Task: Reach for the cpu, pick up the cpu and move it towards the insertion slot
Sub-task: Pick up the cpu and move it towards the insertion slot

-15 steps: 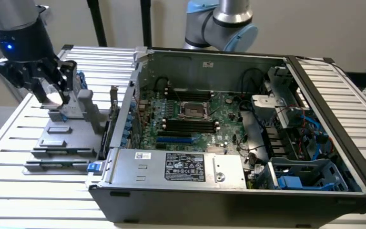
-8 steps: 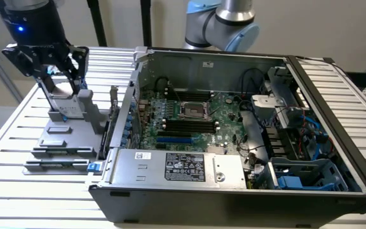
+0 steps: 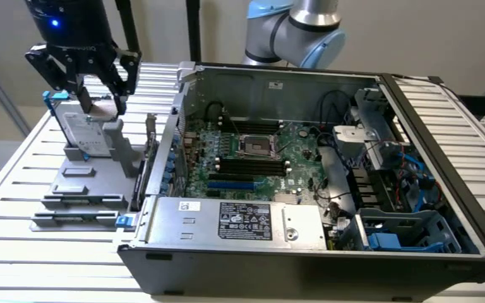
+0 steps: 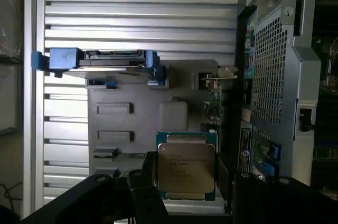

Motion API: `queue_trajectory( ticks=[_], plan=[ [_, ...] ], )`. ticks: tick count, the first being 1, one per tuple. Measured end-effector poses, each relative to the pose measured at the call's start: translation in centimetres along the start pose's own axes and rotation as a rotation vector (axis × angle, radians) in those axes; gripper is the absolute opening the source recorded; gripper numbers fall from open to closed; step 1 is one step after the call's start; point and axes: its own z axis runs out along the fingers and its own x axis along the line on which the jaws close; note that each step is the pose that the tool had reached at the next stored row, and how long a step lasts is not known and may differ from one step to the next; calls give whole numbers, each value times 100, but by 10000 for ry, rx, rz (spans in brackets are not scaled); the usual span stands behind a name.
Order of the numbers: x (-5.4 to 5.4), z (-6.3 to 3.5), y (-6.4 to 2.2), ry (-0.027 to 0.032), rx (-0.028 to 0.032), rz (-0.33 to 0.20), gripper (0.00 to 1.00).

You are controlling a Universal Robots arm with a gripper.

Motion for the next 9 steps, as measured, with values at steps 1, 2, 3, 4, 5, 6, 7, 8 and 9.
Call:
queue_trajectory(
  ticks=[1, 2, 3, 4, 5, 6, 7, 8, 9],
  plan=[
    [-46, -18, -1, 1, -22, -1, 55],
    [-91, -34, -1, 2, -43, -3, 55],
    [-135, -49, -1, 3, -64, -3, 55],
    [-178, -63, -2, 3, -85, -4, 55],
    [-227, -77, -2, 4, -107, -4, 55],
    [-271, -89, -3, 4, -129, -5, 55],
    [-318, -100, -4, 5, -149, -7, 55],
    [-362, -108, -4, 6, -169, -7, 55],
    [-407, -114, -5, 6, -187, -7, 55]
  ],
)
